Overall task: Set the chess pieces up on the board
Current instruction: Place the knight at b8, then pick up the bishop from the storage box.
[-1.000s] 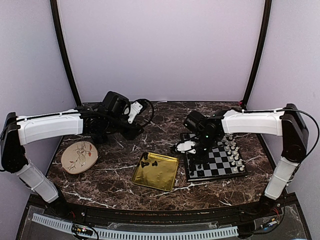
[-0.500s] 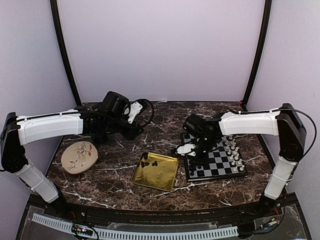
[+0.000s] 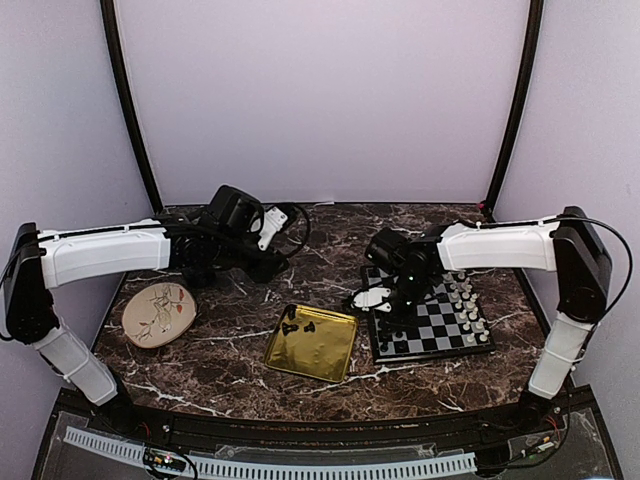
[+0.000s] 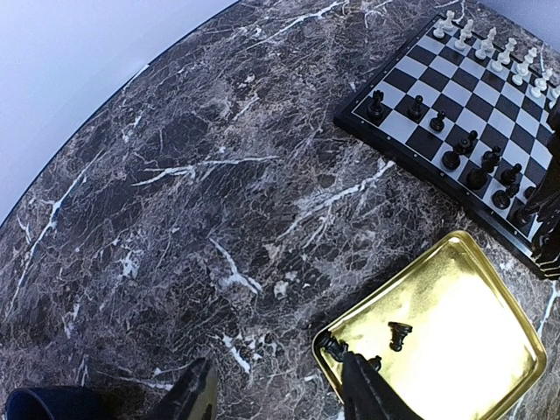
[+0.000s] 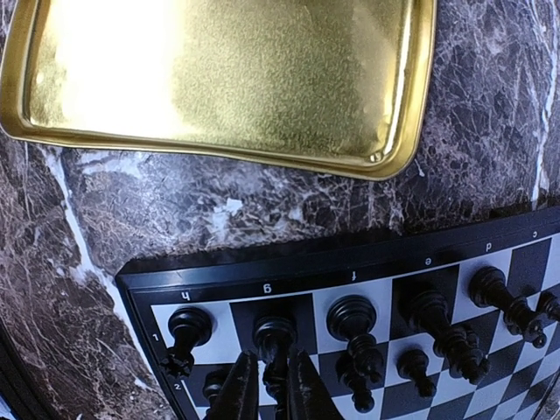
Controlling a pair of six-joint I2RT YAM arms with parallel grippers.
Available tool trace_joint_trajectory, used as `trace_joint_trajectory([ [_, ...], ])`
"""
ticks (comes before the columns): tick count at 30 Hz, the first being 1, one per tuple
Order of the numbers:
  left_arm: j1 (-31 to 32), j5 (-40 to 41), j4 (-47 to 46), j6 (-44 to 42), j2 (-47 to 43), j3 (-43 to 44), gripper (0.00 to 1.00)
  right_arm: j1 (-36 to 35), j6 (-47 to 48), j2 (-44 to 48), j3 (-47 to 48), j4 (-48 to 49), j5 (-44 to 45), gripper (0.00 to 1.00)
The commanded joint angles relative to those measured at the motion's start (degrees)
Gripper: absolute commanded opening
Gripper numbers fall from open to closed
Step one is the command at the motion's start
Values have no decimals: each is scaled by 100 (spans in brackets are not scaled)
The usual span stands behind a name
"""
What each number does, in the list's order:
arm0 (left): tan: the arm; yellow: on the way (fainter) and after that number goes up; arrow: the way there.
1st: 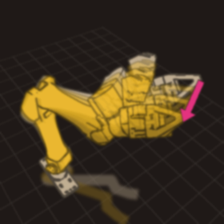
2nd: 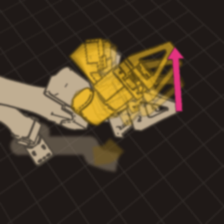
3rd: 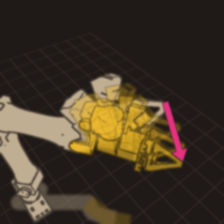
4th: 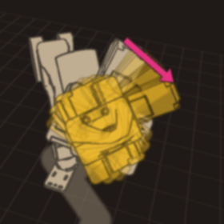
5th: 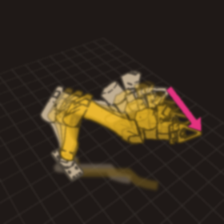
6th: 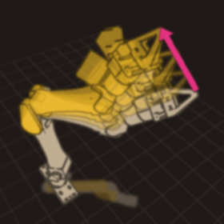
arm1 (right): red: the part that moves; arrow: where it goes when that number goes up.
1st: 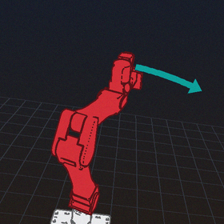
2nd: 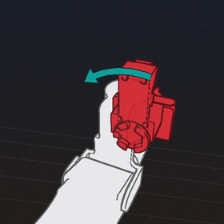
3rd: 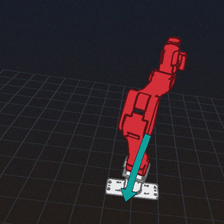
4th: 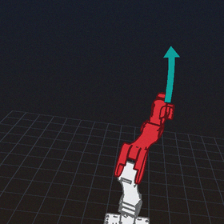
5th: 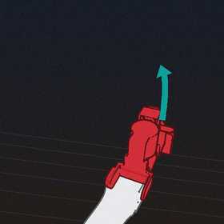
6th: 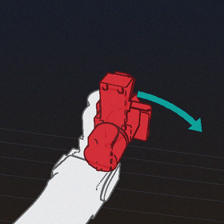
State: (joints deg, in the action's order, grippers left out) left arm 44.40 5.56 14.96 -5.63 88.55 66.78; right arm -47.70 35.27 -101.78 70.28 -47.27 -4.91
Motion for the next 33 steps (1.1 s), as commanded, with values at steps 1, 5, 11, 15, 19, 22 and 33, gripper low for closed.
trace_joint_trajectory([
  [1,2,-115,144,4,81,39,51,-45,-9,287,268,-226,-77,15],
  [5,7,-160,171,34,155,45,51,-23,-4,500,378,-344,0,16],
  [11,209,-433,547,42,469,212,50,334,23,994,359,-247,-299,16],
  [15,489,-657,1061,-89,929,421,44,969,-106,1657,120,95,-1161,17],
  [19,545,-802,1354,-105,1354,527,40,1483,-295,2157,-336,633,-1642,17],
  [22,554,-740,1430,-105,1544,582,42,1642,-369,2375,-731,911,-1738,18],
  [33,552,-590,1882,-162,1804,626,47,1739,-448,2413,-927,1074,-2026,18],
])
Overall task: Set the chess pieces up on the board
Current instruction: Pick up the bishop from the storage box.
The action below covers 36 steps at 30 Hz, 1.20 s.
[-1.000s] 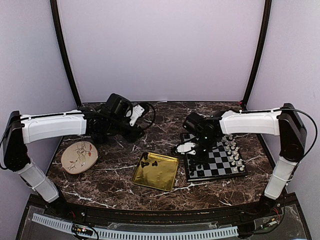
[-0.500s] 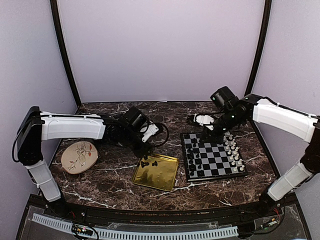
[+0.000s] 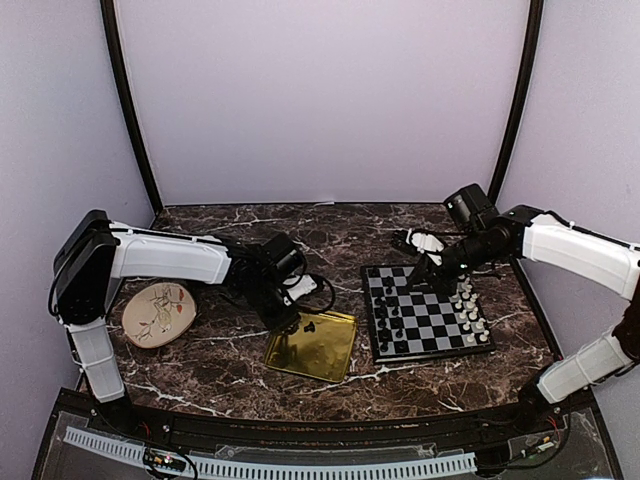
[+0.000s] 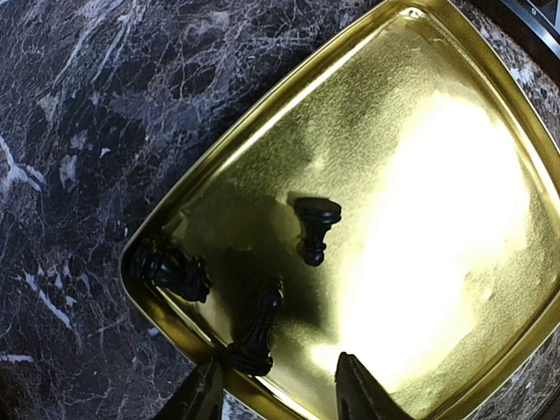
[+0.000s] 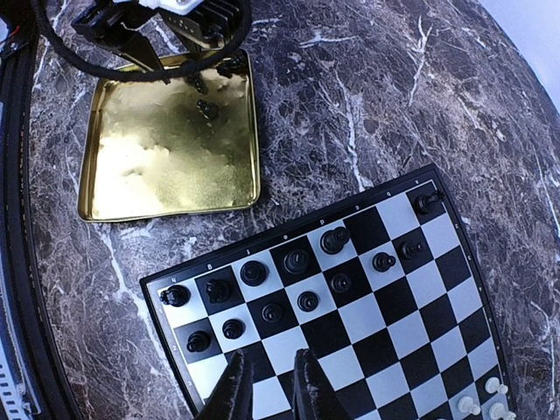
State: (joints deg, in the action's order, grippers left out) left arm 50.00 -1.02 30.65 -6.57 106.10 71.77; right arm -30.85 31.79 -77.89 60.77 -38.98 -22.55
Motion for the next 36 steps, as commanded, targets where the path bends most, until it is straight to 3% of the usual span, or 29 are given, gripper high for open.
trace_joint_trajectory([
  [1,-8,89,301,-84,57,130,47,57,-93,-7,41,230,-287,18],
  [22,0,424,382,-313,419,281,34,55,-63,-172,14,205,-365,18],
  [36,177,790,636,-329,734,367,29,54,-52,-165,-10,200,-365,18],
])
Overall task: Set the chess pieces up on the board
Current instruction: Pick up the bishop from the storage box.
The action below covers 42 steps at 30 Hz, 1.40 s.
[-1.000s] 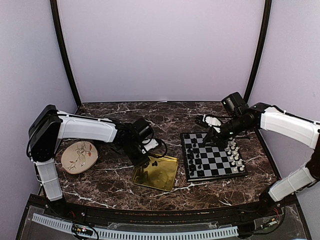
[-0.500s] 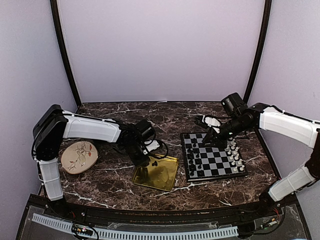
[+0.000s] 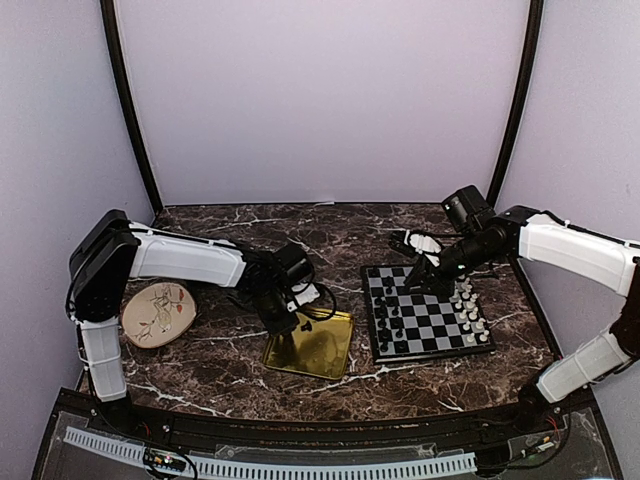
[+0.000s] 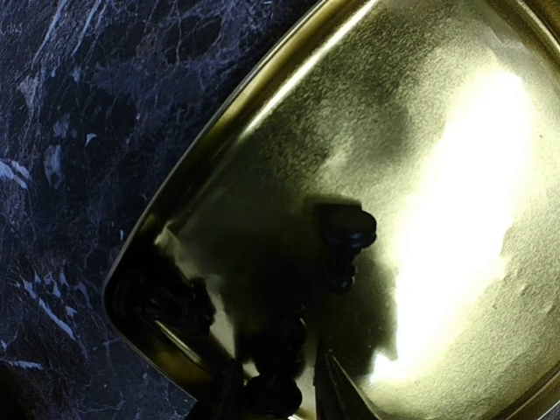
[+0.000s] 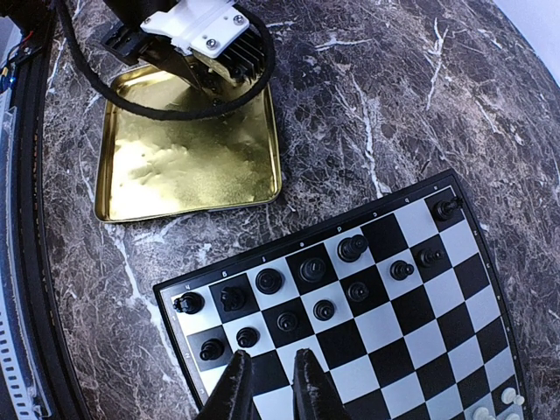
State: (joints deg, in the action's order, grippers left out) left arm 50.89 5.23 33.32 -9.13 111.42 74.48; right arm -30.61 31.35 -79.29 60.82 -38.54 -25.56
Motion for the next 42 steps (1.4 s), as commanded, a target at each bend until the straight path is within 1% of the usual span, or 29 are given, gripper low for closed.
trace_joint_trajectory([
  [1,106,202,424,-60,242,123,28,30,0,-30,-21,162,-63,18],
  [8,277,432,884,60,498,430,21,31,19,-78,7,138,-89,18],
  [20,471,-513,904,247,478,577,20,33,1,-149,117,56,-90,18],
  [26,483,-489,907,337,471,563,20,33,-8,-166,150,27,-111,18],
  [28,483,-472,942,369,469,547,21,32,-10,-171,150,39,-120,18],
  [30,492,-400,971,422,454,523,28,29,-12,-175,165,23,-123,18],
  [32,492,-368,996,465,443,511,31,33,-12,-175,159,29,-117,18],
  [42,486,-310,1168,449,417,489,33,29,-15,-145,113,36,-107,18],
])
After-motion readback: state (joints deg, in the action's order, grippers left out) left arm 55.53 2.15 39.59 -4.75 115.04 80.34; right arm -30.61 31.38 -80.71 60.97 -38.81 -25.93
